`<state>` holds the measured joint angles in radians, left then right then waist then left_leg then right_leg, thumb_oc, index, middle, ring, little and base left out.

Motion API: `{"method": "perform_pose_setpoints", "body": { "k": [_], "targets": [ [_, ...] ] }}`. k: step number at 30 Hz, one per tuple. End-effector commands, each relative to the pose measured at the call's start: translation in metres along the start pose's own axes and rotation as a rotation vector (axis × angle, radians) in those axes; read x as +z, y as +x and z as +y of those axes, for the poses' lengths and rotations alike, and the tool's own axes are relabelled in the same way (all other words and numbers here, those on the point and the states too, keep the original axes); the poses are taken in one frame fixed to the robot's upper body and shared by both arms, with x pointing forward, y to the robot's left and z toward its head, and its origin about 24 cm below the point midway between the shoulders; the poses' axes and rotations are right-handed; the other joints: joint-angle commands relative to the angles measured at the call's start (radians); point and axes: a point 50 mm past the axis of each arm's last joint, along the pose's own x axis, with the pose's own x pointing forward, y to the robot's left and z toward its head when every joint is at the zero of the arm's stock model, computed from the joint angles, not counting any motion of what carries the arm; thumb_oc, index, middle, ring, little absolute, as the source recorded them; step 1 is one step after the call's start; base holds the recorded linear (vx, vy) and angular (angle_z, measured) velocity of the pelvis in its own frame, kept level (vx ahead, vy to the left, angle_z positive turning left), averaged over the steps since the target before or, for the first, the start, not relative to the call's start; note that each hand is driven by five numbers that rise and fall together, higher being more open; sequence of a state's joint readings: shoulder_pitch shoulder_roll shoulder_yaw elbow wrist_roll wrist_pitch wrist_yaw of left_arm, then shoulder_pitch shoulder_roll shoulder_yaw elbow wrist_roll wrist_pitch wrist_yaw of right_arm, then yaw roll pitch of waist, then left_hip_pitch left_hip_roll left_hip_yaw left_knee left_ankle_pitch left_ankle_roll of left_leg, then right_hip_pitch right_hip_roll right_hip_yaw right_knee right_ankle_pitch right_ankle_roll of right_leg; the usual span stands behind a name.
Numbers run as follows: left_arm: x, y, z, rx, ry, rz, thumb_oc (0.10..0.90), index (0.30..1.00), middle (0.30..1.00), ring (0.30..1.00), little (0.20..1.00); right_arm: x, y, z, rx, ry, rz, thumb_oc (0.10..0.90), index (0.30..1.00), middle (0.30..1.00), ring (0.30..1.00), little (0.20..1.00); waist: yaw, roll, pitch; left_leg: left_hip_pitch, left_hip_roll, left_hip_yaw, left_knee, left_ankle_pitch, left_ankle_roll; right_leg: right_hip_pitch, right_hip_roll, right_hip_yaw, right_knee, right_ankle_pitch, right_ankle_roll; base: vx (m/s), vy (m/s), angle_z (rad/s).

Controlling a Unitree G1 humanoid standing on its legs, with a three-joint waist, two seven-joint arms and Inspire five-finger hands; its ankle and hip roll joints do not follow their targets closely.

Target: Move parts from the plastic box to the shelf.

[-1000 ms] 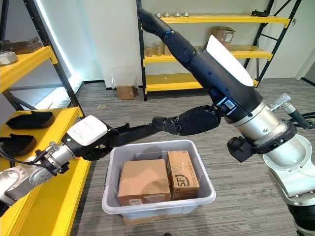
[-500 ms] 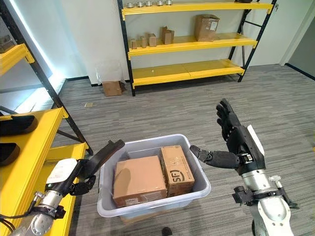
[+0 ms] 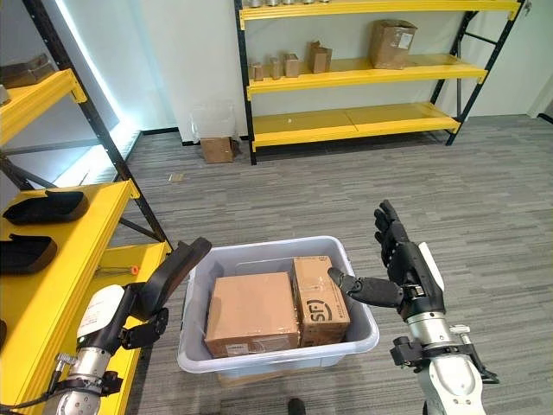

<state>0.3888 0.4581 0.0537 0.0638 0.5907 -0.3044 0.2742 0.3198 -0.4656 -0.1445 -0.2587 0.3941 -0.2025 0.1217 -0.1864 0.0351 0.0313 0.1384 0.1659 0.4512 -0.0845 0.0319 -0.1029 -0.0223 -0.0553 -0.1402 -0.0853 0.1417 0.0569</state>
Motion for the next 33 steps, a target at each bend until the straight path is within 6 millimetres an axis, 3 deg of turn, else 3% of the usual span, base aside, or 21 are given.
{"method": "perform_pose_setpoints", "body": {
  "k": [1, 5, 8, 10, 12, 13, 17, 19, 22, 24, 25, 26, 33],
  "targets": [
    [0.025, 0.028, 0.073, 0.369, -0.019, -0.182, 0.4, 0.3, 0.3, 0.3, 0.3, 0.05, 0.018, 0.001, 0.017, -0.043, -0.309, 0.9, 1.0, 1.0, 1.0, 1.0, 0.02, -0.009, -0.02, 0.006, 0.133, -0.051, 0.008, 0.068, -0.057, 0.003, -0.021, 0.006, 0.073, -0.091, 0.067, -0.01, -0.084, 0.19],
    [0.023, 0.02, 0.079, 0.393, -0.014, -0.17, 0.4, 0.3, 0.3, 0.3, 0.3, 0.058, 0.028, 0.012, 0.082, -0.049, -0.354, 0.9, 1.0, 1.0, 1.0, 1.0, 0.06, -0.01, 0.011, -0.013, 0.156, -0.084, 0.03, 0.106, -0.063, -0.001, -0.002, 0.001, 0.087, -0.103, 0.049, -0.06, -0.095, 0.09],
    [0.023, 0.02, 0.084, 0.412, -0.009, -0.173, 0.4, 0.3, 0.3, 0.3, 0.3, 0.068, 0.038, 0.02, 0.13, -0.074, -0.403, 0.9, 1.0, 1.0, 1.0, 1.0, 0.099, -0.01, 0.043, -0.065, 0.149, -0.127, 0.033, 0.154, -0.065, -0.022, -0.007, -0.03, 0.094, -0.103, 0.041, -0.17, -0.054, 0.11],
    [0.029, 0.026, 0.089, 0.437, -0.015, -0.204, 0.4, 0.3, 0.3, 0.3, 0.3, 0.077, 0.042, 0.02, 0.125, -0.11, -0.451, 0.9, 1.0, 1.0, 1.0, 1.0, 0.114, -0.001, 0.065, -0.135, 0.136, -0.15, 0.011, 0.206, -0.074, -0.054, -0.031, -0.093, 0.101, -0.104, 0.039, -0.27, 0.013, 0.51],
    [0.036, 0.037, 0.094, 0.454, -0.006, -0.241, 0.4, 0.3, 0.3, 0.3, 0.3, 0.084, 0.046, 0.016, 0.086, -0.174, -0.485, 0.9, 1.0, 1.0, 1.0, 1.0, 0.128, 0.004, 0.077, -0.221, 0.13, -0.12, 0.007, 0.264, -0.086, -0.084, -0.07, -0.18, 0.1, -0.095, 0.041, -0.31, 0.035, 1.32],
    [0.039, 0.04, 0.095, 0.462, -0.007, -0.256, 0.4, 0.3, 0.3, 0.3, 0.3, 0.087, 0.048, 0.016, 0.072, -0.194, -0.501, 0.9, 1.0, 1.0, 1.0, 1.0, 0.12, 0.001, 0.067, -0.215, 0.137, -0.122, 0.005, 0.244, -0.084, -0.103, -0.085, -0.205, 0.101, -0.09, 0.048, -0.21, -0.01, 1.63],
    [0.044, 0.043, 0.097, 0.498, -0.011, -0.281, 0.4, 0.3, 0.3, 0.3, 0.3, 0.081, 0.041, 0.011, 0.037, -0.176, -0.474, 0.9, 1.0, 1.0, 1.0, 1.0, 0.082, -0.016, 0.037, -0.106, 0.256, -0.045, 0.063, 0.238, -0.12, -0.088, -0.132, -0.294, 0.057, -0.07, 0.074, -0.05, 0.013, 1.37],
    [0.052, 0.048, 0.101, 0.506, -0.01, -0.326, 0.4, 0.3, 0.3, 0.3, 0.3, 0.07, 0.028, -0.001, -0.01, -0.17, -0.407, 0.9, 1.0, 1.0, 1.0, 1.0, 0.04, -0.008, 0.014, -0.031, 0.315, -0.003, 0.116, 0.249, -0.15, -0.074, -0.159, -0.392, 0.063, -0.069, 0.07, 0.0, 0.134, 1.59],
    [0.055, 0.05, 0.102, 0.501, -0.008, -0.346, 0.4, 0.3, 0.3, 0.3, 0.3, 0.066, 0.022, -0.009, -0.043, -0.16, -0.374, 0.9, 1.0, 1.0, 1.0, 1.0, 0.031, 0.003, 0.004, -0.019, 0.297, -0.039, 0.1, 0.229, -0.156, -0.068, -0.173, -0.418, 0.063, -0.061, 0.081, 0.05, 0.176, 1.29],
    [0.058, 0.05, 0.104, 0.493, 0.0, -0.365, 0.4, 0.3, 0.3, 0.3, 0.3, 0.065, 0.02, -0.015, -0.071, -0.154, -0.367, 0.9, 1.0, 1.0, 1.0, 1.0, 0.018, 0.004, 0.004, -0.052, 0.278, -0.003, 0.092, 0.151, -0.15, -0.047, -0.195, -0.41, 0.058, -0.042, 0.095, 0.13, 0.181, 0.96],
    [0.058, 0.05, 0.104, 0.492, 0.0, -0.365, 0.4, 0.3, 0.3, 0.3, 0.3, 0.065, 0.02, -0.015, -0.071, -0.153, -0.366, 0.9, 1.0, 1.0, 1.0, 1.0, 0.021, 0.002, 0.004, -0.051, 0.277, 0.0, 0.099, 0.142, -0.149, -0.047, -0.197, -0.406, 0.056, -0.038, 0.097, 0.21, 0.383, -0.14],
    [0.058, 0.046, 0.109, 0.486, 0.018, -0.379, 0.4, 0.3, 0.3, 0.3, 0.3, 0.061, 0.019, -0.015, -0.078, -0.119, -0.357, 0.9, 1.0, 1.0, 1.0, 1.0, 0.039, -0.014, 0.017, -0.083, 0.252, 0.033, 0.143, 0.101, -0.142, -0.023, -0.225, -0.397, 0.037, -0.001, 0.119, 0.12, 0.363, -0.21],
    [0.057, 0.046, 0.122, 0.541, 0.047, -0.385, 0.4, 0.3, 0.3, 0.3, 0.3, 0.062, 0.025, -0.004, -0.063, -0.116, -0.385, 0.9, 1.0, 1.0, 1.0, 1.0, 0.072, -0.074, 0.031, -0.115, 0.194, 0.066, 0.149, 0.021, -0.106, -0.016, -0.295, -0.414, 0.01, 0.083, 0.172, 0.03, 0.221, -0.01]
  ]
}}
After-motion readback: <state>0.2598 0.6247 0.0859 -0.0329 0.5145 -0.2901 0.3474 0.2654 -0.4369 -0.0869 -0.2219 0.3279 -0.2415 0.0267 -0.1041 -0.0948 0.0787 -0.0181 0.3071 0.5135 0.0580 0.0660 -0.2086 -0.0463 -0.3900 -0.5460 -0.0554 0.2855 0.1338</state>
